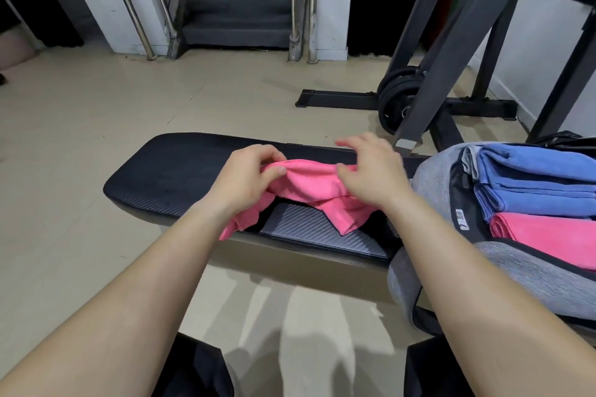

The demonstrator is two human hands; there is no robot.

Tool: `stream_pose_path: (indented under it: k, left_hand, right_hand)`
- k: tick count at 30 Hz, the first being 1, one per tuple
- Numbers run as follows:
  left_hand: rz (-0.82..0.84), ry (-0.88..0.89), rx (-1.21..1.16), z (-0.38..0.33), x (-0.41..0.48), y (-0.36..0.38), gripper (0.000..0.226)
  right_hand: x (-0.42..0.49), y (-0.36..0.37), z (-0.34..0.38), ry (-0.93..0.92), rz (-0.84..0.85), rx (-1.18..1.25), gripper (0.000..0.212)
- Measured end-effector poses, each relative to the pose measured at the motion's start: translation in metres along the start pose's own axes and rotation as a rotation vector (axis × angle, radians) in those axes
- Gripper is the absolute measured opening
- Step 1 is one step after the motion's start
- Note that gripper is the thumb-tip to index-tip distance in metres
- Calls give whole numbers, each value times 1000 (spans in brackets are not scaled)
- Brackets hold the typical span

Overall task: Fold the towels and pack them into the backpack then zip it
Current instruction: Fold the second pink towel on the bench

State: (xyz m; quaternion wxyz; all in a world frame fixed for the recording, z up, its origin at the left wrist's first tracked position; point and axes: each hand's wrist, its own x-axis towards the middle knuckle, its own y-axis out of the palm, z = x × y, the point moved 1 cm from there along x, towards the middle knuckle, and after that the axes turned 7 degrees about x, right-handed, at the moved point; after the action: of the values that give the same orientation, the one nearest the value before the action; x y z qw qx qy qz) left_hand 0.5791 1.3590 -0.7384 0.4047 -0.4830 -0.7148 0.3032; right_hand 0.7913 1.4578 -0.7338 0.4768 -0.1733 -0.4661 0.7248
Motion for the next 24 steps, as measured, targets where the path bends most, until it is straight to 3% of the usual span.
stream_pose_path:
  k: [4, 6, 8, 17, 24]
  left_hand:
    - [-3, 31, -75, -14, 0, 6, 7]
    - [-7, 25, -84, -16, 0, 6, 7]
    - [4, 4, -82, -13, -1, 4, 9]
    - [-88, -135, 150, -3, -4, -8, 24]
    - [-76, -180, 97, 19, -3, -21, 30]
  right_hand:
    - [-8, 21, 31, -192, 146, 335, 34]
    - [-7, 24, 34, -188, 88, 386, 19]
    - [-2, 20, 28, -137, -31, 400, 6]
    - [13, 7, 7, 44, -298, 305, 8]
    - [16, 2, -14, 172, -209, 250, 9]
